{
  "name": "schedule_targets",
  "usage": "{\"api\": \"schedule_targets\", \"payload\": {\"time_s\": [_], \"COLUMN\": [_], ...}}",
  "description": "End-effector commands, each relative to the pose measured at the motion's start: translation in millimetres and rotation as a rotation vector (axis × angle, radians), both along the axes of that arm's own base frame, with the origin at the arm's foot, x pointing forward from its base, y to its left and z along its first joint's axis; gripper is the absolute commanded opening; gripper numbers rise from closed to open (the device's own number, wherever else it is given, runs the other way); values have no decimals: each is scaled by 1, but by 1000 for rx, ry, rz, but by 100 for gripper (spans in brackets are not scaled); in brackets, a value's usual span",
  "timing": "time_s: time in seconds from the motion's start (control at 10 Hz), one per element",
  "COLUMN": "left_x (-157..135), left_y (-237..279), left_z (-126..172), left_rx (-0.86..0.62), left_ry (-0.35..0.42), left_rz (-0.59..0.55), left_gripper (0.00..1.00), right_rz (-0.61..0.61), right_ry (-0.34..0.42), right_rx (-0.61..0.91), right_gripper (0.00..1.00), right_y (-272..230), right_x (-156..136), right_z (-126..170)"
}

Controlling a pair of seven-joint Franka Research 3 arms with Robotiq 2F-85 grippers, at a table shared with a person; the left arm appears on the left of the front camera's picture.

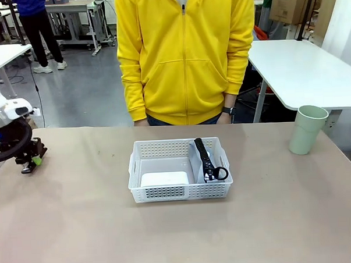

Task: Efficiently arrange items inside the basket to fit them all.
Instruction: Pick up the Stapler and place it inside the Organizing basket.

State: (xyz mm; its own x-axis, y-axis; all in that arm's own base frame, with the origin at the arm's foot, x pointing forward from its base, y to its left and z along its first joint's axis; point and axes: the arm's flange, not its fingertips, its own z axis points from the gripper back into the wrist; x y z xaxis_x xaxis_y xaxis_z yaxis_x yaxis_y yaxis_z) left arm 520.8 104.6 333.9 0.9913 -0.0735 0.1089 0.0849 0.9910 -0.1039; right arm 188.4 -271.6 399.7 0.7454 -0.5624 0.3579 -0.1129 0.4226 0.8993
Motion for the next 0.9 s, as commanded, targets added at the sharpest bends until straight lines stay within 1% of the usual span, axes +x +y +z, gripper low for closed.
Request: {"api": "schedule_targets", "payload": {"time_s": [0.0,0.1,0.2,0.4,0.5,0.6,0.7,0.8], "left_x": [-48,-75,-96,-135,-149,-151,-141,-141], "left_y": [8,6,5,7,7,9,0,0], "left_z": [53,67,72,79,81,82,83,83], "left_rx": [-280,-414,-470,-535,-552,-561,-555,-555], "left_ry": [-103,-147,-170,-206,-201,-255,-216,-216], "left_rz": [-107,-199,-235,-293,-329,-306,-295,-295], "left_gripper": [0,0,0,0,0,0,28,28], "right_rz": [-5,-5,-5,-5,-5,-5,-5,-5], "right_ry": [-39,-39,-39,-39,-39,-39,-39,-39], "right_rx": [-1,-1,-1,-1,-1,-1,-1,-1], "right_gripper": [100,100,100,100,100,100,100,100], "right_y": [1,1,1,1,1,1,1,1], "right_x": [2,2,2,2,2,2,2,2], "right_z": [1,1,1,1,1,1,1,1]}}
